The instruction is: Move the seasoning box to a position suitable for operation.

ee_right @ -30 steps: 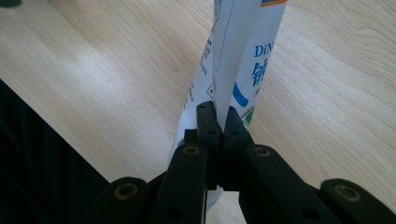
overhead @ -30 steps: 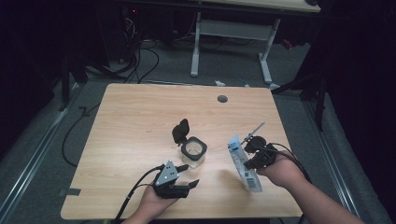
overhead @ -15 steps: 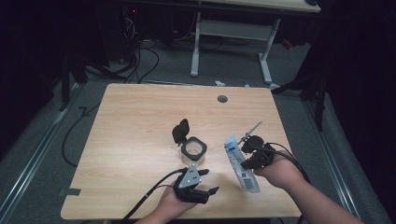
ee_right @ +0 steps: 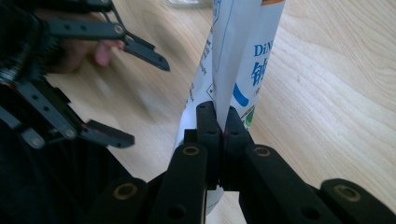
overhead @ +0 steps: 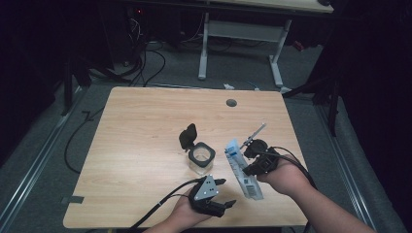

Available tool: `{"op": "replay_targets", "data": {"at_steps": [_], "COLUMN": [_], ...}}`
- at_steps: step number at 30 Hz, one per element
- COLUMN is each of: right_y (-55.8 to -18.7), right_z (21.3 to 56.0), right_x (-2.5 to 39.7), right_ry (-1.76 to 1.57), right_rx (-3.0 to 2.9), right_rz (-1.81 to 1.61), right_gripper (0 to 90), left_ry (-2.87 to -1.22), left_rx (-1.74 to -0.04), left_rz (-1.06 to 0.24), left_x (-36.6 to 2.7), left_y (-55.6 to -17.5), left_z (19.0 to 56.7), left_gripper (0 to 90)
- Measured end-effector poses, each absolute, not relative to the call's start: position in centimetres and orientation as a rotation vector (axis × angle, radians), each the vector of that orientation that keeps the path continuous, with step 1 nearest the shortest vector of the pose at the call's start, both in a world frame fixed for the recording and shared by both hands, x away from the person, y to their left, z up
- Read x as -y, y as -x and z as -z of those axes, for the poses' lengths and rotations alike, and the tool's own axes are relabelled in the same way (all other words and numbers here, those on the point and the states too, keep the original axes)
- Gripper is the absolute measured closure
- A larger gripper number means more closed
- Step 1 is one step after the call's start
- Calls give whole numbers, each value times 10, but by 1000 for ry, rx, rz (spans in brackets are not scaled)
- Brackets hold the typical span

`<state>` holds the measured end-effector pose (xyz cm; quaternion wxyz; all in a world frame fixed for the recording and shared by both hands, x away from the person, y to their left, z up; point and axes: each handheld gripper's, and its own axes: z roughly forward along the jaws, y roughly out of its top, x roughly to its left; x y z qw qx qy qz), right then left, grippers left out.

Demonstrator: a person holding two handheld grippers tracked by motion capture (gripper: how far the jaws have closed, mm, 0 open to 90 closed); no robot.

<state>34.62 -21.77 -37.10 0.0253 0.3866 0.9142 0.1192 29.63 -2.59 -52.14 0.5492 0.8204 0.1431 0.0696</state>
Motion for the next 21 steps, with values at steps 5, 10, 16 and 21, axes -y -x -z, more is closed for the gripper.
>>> {"op": "replay_targets", "data": {"at_steps": [5,10,16,21], "right_y": [-344,-342,-343,-345], "right_z": [363,356,355,357], "right_x": [204,188,173,165], "right_ry": [-1157,-1113,-1081,-1075], "right_rx": [-2839,-2849,-2871,-2887], "right_rz": [-403,-425,-438,-458], "right_gripper": [896,896,895,895], "left_ry": [-1952,-1948,-1928,-1930], "left_rx": [-343,-353,-377,-417], "left_rz": [-154,-148,-141,-133], "left_x": [26,26,25,25], "left_y": [-294,-295,-297,-300], "left_z": [522,521,520,520], "left_gripper": [222,211,215,240]}}
